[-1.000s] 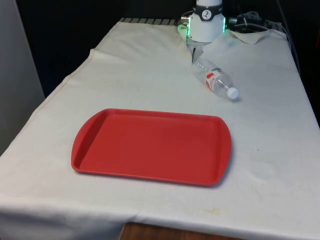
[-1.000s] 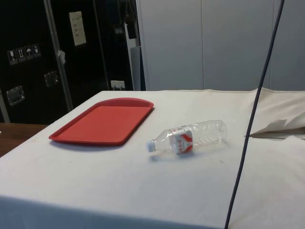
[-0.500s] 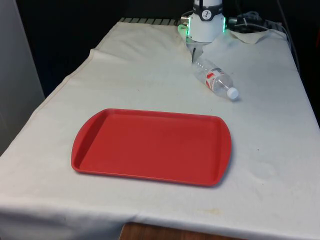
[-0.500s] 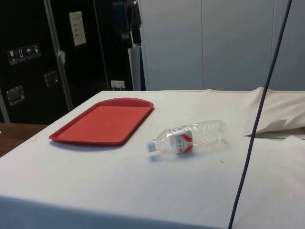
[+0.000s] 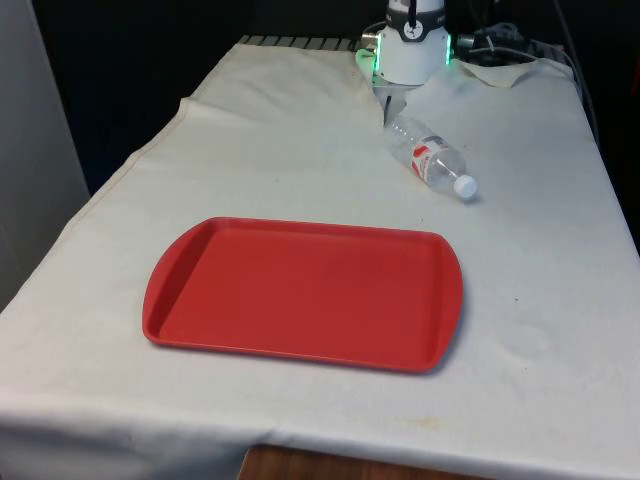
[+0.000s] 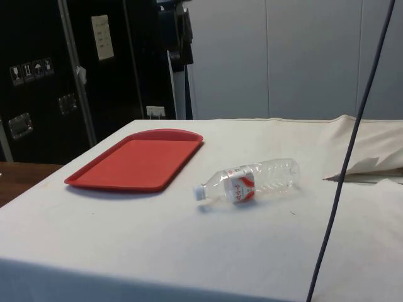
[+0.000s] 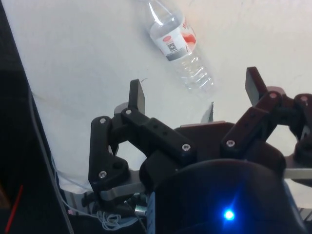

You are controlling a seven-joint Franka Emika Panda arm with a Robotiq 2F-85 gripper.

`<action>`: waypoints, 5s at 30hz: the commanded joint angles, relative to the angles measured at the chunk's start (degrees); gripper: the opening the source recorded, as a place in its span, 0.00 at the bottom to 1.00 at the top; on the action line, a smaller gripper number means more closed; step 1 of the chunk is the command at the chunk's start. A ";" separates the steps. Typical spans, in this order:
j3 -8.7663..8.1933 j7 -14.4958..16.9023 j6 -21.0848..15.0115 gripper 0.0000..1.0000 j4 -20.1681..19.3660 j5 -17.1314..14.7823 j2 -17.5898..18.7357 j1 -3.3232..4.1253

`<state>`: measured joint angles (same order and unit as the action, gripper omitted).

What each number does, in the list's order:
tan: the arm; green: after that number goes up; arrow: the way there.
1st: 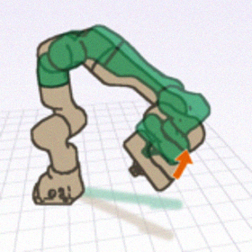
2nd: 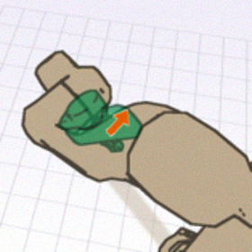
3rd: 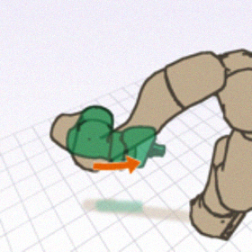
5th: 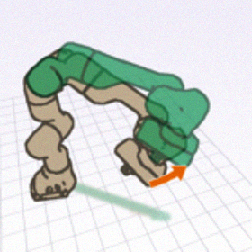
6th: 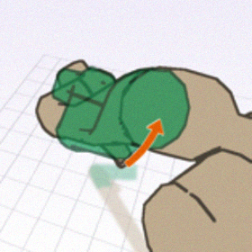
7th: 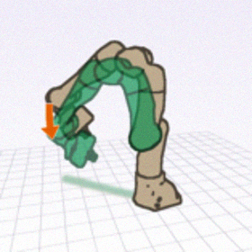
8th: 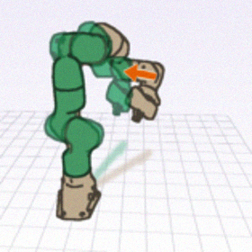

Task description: Place the bottle upright on the tray.

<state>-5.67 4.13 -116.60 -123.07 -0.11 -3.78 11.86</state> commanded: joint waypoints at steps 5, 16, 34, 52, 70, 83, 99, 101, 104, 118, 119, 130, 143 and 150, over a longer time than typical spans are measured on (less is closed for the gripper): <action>0.74 0.23 -1.78 1.00 -2.35 0.06 -1.15 0.11; 1.78 0.86 -4.07 1.00 -5.33 -0.11 -1.83 0.11; 3.32 1.83 -9.11 1.00 -10.26 -0.34 -2.01 0.11; 5.33 2.52 -14.84 1.00 -15.18 -0.29 -1.60 0.11; 6.99 2.12 -15.53 1.00 -15.36 0.57 1.89 0.06; 7.85 1.89 -12.78 1.00 -13.81 1.20 4.24 0.06; 8.54 1.43 -3.44 1.00 -7.85 1.15 8.19 0.06; 8.54 1.43 -2.58 1.00 -7.22 1.09 8.59 0.11; 8.59 1.55 -2.18 1.00 -6.65 0.92 9.00 0.11; 8.77 1.38 -0.86 1.00 -5.21 1.15 11.46 0.11; 8.77 1.38 -0.69 1.00 -5.16 1.20 11.69 0.11; 8.82 0.92 0.74 1.00 -4.70 2.06 13.87 0.11; 8.42 0.46 1.83 1.00 -3.15 3.61 17.02 0.00; 8.19 0.69 1.49 1.00 -3.09 3.72 18.16 -0.06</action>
<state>2.52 4.81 -115.11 -126.17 3.61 14.38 11.80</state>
